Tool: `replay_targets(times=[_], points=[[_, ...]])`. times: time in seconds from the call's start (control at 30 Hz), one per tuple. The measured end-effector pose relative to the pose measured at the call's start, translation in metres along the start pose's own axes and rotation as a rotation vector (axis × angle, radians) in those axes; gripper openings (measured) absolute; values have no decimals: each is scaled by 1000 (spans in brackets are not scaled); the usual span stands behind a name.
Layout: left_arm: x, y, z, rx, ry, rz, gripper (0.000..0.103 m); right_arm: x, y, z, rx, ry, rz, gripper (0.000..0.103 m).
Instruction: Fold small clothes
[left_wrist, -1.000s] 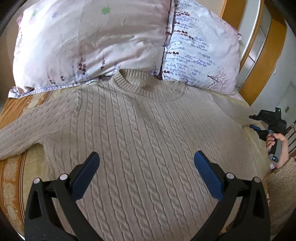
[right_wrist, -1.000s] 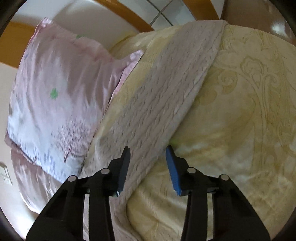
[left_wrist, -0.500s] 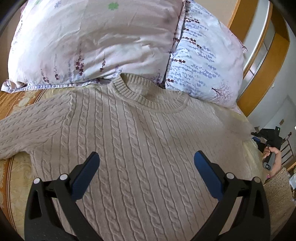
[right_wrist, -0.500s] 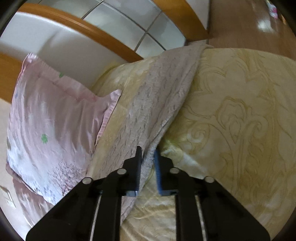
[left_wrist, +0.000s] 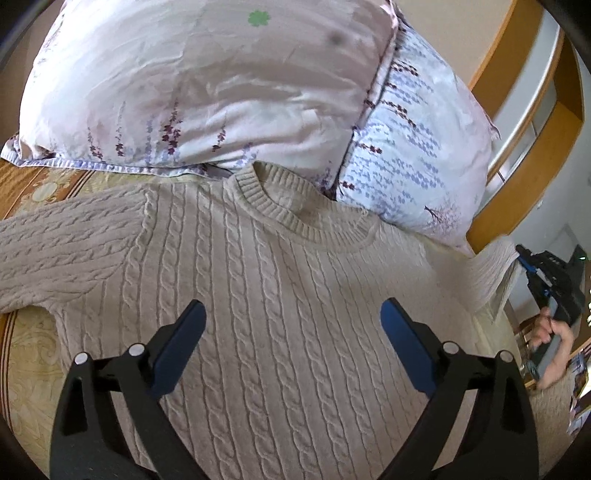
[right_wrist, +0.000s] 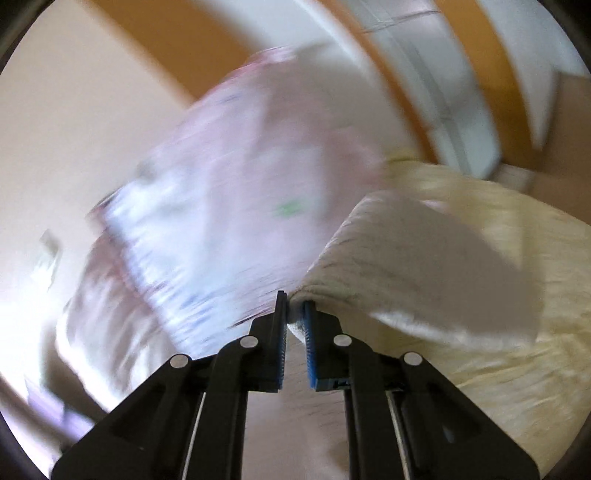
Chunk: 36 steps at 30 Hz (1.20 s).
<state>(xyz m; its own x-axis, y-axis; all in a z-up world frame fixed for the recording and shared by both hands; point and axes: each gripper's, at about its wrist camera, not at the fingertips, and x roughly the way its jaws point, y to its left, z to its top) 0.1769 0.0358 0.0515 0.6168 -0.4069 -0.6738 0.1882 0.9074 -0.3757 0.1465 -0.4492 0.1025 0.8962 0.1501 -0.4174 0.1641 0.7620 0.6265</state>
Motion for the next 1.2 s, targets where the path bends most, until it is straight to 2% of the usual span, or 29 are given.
replay_targets(times=[0.1, 0.17, 0.2, 0.27, 0.37, 0.43, 0.47, 0.53, 0.6, 0.73, 0.93, 1.0, 1.03, 1.07, 1.1, 1.17, 1.2], points=[[-2, 0, 2, 13, -15, 10, 96, 13, 53, -32, -113, 97, 133, 10], [-3, 1, 4, 11, -20, 7, 96, 28, 77, -57, -170, 174, 182, 10], [-2, 2, 5, 3, -19, 6, 96, 29, 83, -69, -181, 202, 192, 10], [1, 4, 5, -10, -12, 9, 96, 50, 95, -107, -204, 321, 196, 10], [8, 6, 5, -15, 12, 7, 96, 80, 99, -150, -226, 465, 141, 10], [12, 7, 3, -18, 31, -5, 96, 90, 96, -167, -203, 515, 116, 13], [13, 7, 2, -20, 39, -11, 96, 90, 90, -169, -161, 534, 126, 15], [16, 10, 1, -31, 61, -33, 96, 90, 74, -164, -40, 553, 161, 25], [17, 13, 0, -43, 71, -41, 95, 83, 58, -160, 58, 536, 182, 33], [16, 22, 2, -94, 75, -75, 95, 71, 29, -141, 204, 459, 105, 34], [10, 36, 3, -142, 73, -90, 93, 59, 7, -118, 273, 325, -51, 33], [9, 43, 3, -163, 73, -91, 91, 56, 5, -114, 262, 282, -105, 29], [8, 46, 3, -172, 72, -90, 90, 53, 9, -110, 227, 246, -147, 23], [7, 50, 3, -182, 69, -90, 89, 51, 14, -108, 188, 221, -171, 13], [6, 54, 4, -195, 67, -90, 88, 50, 22, -106, 144, 201, -185, 10], [3, 60, 5, -221, 58, -97, 88, 48, 48, -104, 44, 165, -173, 9], [1, 63, 5, -230, 53, -100, 88, 48, 69, -104, -12, 152, -131, 9]])
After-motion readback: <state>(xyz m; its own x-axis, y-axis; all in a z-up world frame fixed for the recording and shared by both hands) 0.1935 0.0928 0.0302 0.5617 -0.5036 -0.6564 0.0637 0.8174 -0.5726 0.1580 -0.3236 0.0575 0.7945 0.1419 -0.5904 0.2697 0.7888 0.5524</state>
